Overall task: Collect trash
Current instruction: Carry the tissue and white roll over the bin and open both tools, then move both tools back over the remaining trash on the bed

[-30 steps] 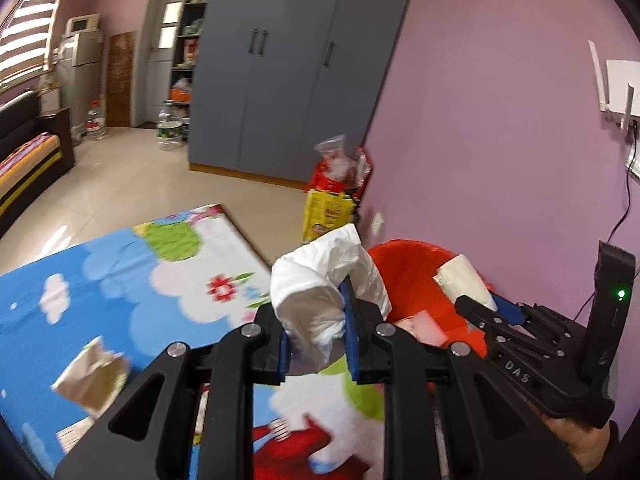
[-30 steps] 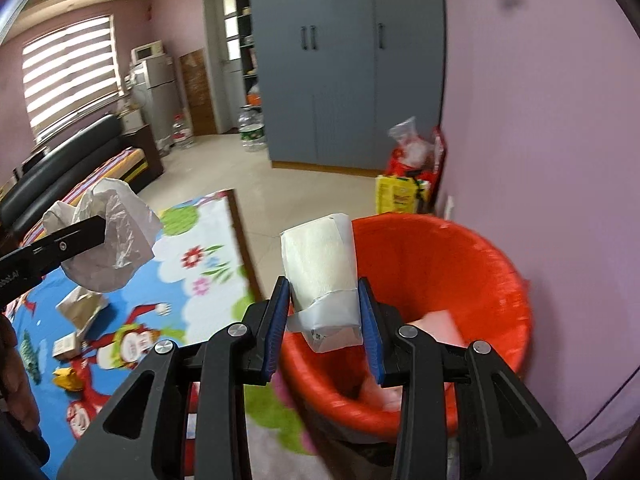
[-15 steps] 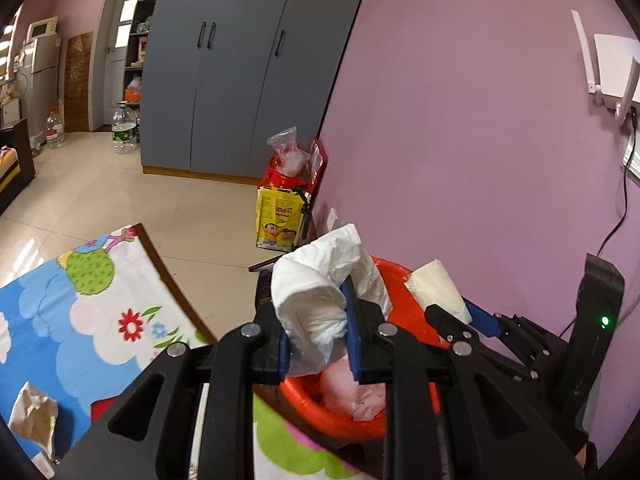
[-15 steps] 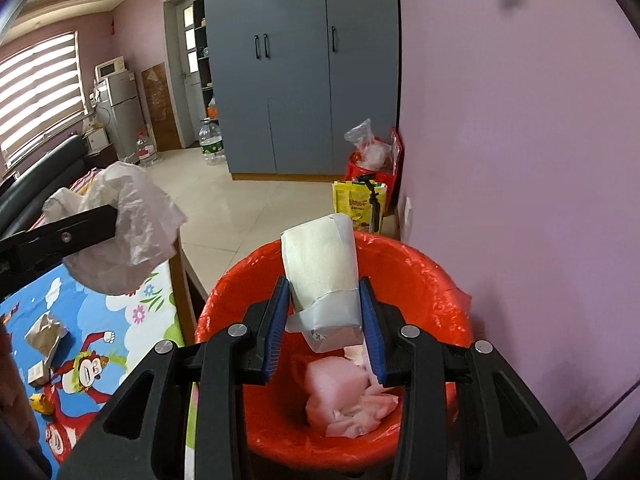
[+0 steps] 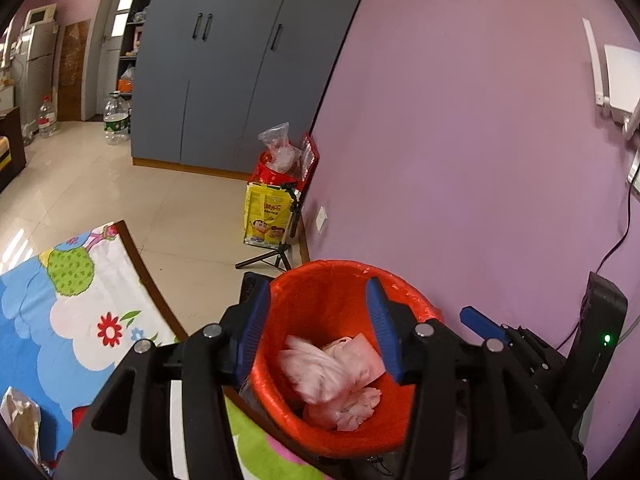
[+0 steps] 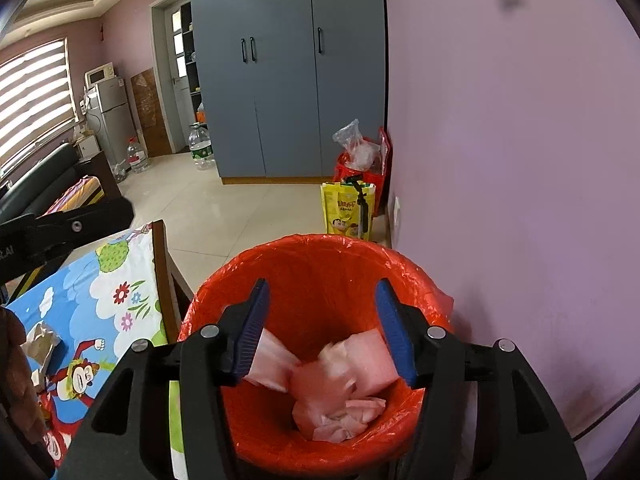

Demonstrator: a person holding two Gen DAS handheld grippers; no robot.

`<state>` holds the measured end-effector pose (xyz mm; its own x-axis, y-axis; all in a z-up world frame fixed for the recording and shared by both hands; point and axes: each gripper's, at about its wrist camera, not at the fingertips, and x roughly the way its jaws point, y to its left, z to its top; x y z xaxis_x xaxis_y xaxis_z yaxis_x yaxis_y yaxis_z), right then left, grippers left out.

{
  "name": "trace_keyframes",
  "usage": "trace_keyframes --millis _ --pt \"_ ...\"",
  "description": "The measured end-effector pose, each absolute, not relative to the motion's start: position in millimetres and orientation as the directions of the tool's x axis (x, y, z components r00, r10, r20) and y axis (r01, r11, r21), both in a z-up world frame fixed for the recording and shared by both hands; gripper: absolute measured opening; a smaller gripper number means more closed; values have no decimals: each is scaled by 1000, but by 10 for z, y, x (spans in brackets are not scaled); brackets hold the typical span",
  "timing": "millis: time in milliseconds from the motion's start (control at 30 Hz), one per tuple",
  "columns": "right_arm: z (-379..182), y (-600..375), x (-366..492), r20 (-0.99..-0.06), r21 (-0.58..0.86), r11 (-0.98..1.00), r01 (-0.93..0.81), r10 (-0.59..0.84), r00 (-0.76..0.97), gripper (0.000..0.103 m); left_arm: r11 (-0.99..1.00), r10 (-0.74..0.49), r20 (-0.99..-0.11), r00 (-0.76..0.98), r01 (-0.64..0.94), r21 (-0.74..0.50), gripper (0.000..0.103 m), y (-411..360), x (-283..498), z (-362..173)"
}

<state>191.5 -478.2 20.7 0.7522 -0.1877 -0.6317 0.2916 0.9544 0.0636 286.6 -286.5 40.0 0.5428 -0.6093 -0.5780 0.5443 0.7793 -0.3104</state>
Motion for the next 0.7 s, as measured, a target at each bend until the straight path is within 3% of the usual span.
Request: trace_keyframes --millis 400,700 --pt "216 -4517 1771 -614 101 965 241 -130 778 73 838 -540 -581 609 455 -301 48 -2210 2538 261" --pt "150 -4202 1674 -631 103 977 187 -81 771 73 879 -474 -583 660 396 -266 49 -1705 2258 186"
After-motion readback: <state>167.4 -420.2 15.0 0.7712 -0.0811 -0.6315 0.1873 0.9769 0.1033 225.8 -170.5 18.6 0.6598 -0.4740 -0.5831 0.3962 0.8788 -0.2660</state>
